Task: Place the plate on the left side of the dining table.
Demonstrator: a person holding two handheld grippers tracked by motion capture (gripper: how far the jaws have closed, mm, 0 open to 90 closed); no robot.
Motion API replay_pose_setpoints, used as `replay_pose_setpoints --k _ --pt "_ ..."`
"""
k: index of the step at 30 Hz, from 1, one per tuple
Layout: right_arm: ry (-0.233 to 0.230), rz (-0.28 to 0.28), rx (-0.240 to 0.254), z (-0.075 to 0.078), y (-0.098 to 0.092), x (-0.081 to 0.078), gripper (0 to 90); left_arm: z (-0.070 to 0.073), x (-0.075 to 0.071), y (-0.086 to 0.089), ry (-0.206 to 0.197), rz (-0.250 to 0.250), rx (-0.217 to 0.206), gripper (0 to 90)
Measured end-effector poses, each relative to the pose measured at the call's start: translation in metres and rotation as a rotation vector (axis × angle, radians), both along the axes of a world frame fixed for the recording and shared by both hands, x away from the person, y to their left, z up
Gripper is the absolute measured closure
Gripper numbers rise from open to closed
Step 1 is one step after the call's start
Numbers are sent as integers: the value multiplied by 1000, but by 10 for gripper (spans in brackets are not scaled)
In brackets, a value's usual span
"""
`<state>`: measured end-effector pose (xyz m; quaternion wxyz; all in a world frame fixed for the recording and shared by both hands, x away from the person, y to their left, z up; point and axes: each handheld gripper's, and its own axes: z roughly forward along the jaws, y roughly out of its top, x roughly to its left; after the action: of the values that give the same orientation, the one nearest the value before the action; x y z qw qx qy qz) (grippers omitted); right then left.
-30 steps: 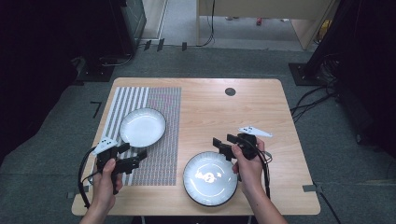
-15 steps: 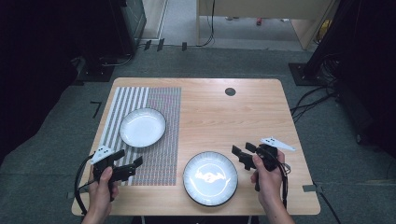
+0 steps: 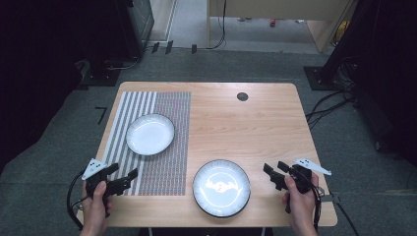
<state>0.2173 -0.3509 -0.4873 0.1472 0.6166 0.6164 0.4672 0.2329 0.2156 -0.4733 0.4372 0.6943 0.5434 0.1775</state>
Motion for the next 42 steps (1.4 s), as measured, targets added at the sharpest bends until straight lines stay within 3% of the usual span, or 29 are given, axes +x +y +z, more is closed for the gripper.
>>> replay_pose_setpoints --k 6,9,16,19,23,28,31,38,42 --pt "-6 -25 -5 -1 -15 -7 313 -7 -2 13 15 25 6 167" --pt "-6 -44 -8 -2 -23 -10 311 -14 -5 20 21 38 39 167" --pt "-4 -85 -129 -10 -43 -19 310 -20 -9 41 21 80 42 167" --pt "9 -102 -115 -14 -55 -22 308 -22 -9 47 18 93 45 167" --pt "25 -141 -168 -22 -71 -26 310 -26 -8 52 26 104 61 168" --pt "53 -164 -198 -30 -82 -31 309 -32 -7 58 38 112 60 167" --pt "57 -169 -221 -30 -84 -32 308 -35 -7 59 45 112 66 167" --pt "67 -159 -315 -36 -79 -28 300 -39 -7 51 55 81 133 167" --pt "75 -157 -379 -37 -72 -28 290 -41 -6 51 67 75 132 167"
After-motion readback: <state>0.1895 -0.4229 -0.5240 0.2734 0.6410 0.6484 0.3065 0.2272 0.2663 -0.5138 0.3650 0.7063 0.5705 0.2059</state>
